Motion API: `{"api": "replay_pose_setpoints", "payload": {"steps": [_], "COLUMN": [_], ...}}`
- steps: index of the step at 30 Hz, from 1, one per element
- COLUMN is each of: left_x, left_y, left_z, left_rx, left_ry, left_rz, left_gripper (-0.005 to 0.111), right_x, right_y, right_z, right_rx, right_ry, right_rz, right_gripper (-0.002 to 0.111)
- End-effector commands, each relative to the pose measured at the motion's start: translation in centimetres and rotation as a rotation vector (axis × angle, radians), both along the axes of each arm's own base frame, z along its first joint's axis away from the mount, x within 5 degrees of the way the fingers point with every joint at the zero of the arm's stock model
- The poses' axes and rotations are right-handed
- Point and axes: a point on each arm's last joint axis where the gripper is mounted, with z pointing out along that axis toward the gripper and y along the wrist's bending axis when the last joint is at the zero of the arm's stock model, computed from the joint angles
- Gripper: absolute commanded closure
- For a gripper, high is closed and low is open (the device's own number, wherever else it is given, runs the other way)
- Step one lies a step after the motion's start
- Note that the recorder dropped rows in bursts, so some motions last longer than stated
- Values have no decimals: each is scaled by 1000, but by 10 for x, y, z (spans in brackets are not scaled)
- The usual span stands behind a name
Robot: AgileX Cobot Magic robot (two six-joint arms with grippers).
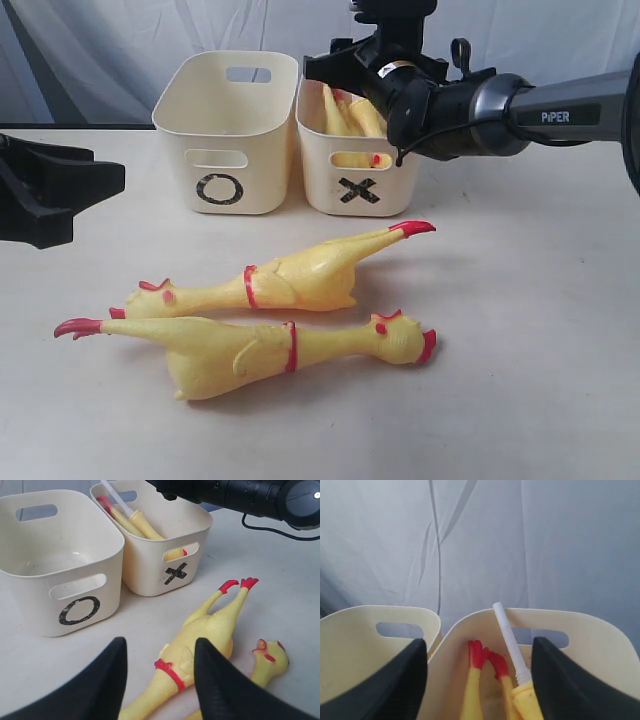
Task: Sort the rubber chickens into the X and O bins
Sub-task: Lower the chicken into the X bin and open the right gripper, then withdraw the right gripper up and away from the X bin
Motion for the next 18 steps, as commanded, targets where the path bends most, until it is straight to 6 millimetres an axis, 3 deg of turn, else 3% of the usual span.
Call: {"api": "replay_pose_setpoints", "payload": {"steps": [1,11,14,17,18], "left_x": [0,0,0,0,0], "left_y": [0,0,0,0,0], "left_z": [-1,-1,-1,-1,-1], "left_rx": [-12,-12,-12,-12,-12], "left_ry": [9,9,9,9,9], "left_rz": [1,1,1,1,1], "left_gripper": [65,65,65,65,65], "right_x": [0,-11,-16,-22,-24], "right_y": [-1,-2,-4,-8,-10], "right_z": [6,44,57,69,71], "right_rx": [-6,-101,-142,-153,-139], "right_ry": [1,-27,-21,5,22], "right_rz": [10,72,89,96,89], "right_gripper": [50,54,74,106,108]}}
